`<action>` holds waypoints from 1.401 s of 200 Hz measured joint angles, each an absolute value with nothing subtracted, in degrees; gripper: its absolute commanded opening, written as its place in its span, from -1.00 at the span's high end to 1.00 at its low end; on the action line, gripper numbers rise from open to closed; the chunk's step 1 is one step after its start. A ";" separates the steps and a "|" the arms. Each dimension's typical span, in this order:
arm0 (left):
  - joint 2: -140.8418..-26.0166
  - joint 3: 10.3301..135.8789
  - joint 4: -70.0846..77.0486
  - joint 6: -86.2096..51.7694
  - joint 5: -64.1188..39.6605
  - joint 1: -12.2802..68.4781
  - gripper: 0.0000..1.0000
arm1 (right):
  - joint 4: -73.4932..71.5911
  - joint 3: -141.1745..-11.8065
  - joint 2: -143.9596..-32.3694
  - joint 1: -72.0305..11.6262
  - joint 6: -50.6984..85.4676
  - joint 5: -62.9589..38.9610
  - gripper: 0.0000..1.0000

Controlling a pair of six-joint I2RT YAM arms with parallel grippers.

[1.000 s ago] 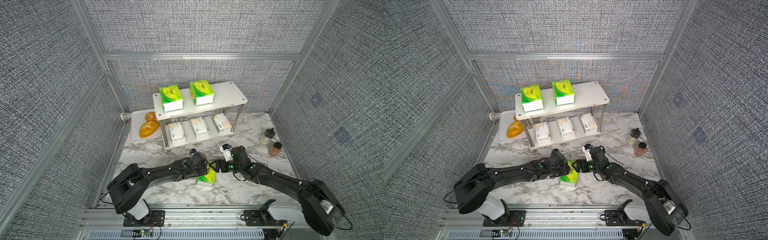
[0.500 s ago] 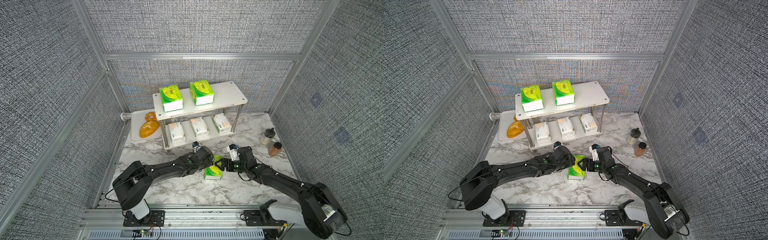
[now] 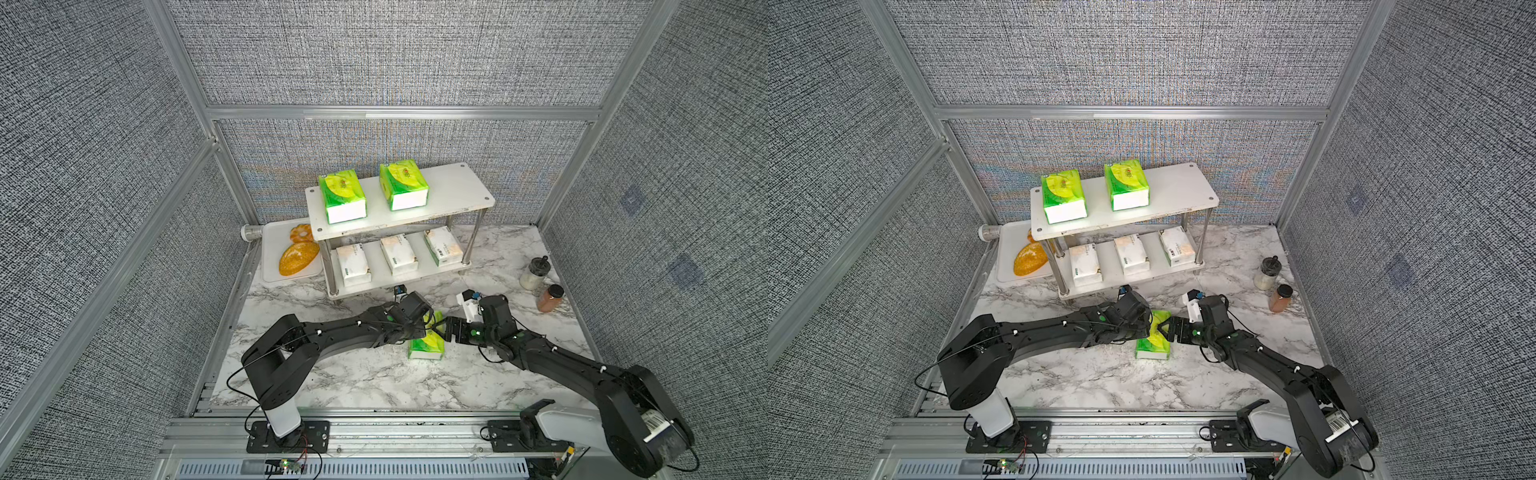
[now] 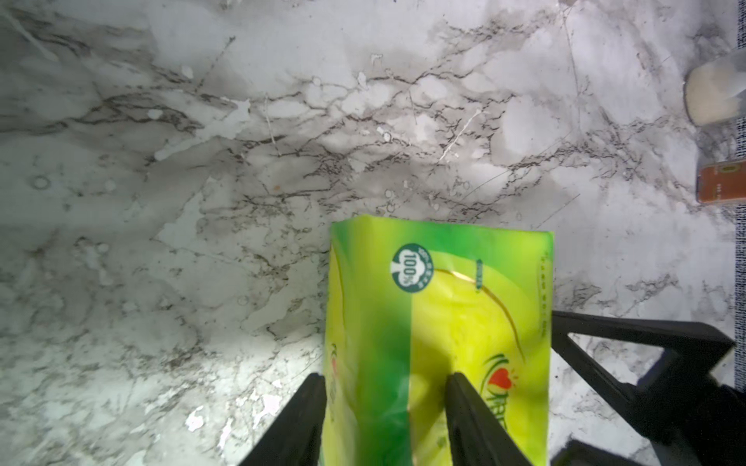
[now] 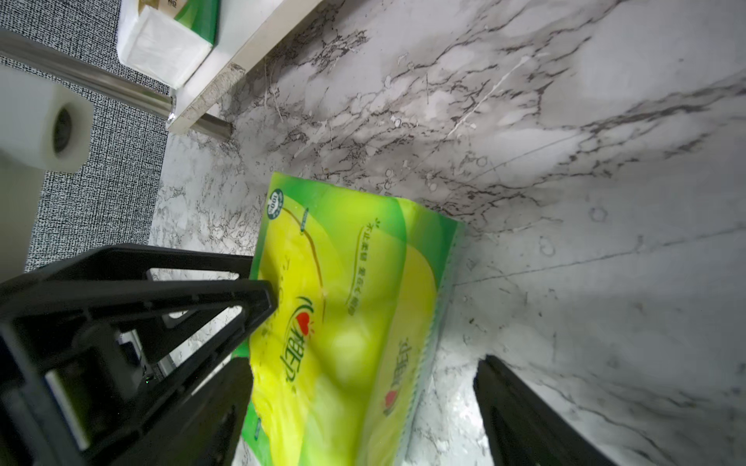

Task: Place the tissue boxes on the shelf by color
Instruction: Pick up the box of tissues from the center of the board.

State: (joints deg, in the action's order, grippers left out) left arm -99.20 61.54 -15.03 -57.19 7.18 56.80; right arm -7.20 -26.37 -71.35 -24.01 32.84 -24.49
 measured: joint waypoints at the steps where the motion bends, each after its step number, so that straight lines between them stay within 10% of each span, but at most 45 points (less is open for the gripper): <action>1: -99.20 61.49 -15.03 -57.19 7.22 56.80 0.02 | -7.27 -26.33 -71.35 -24.01 32.86 -24.49 -0.83; 162: -93.65 48.49 -3.99 -61.54 11.90 56.73 0.11 | -17.06 -23.90 -75.88 -33.21 42.78 -19.70 -0.82; 246: -93.38 47.97 -3.07 -61.69 11.84 56.69 0.08 | -25.21 -22.06 -78.13 -34.15 47.77 -19.07 -0.29; 280: -92.01 48.21 -5.69 -61.36 11.88 56.51 -0.31 | -24.18 -22.46 -75.94 -34.22 48.01 -17.61 -0.17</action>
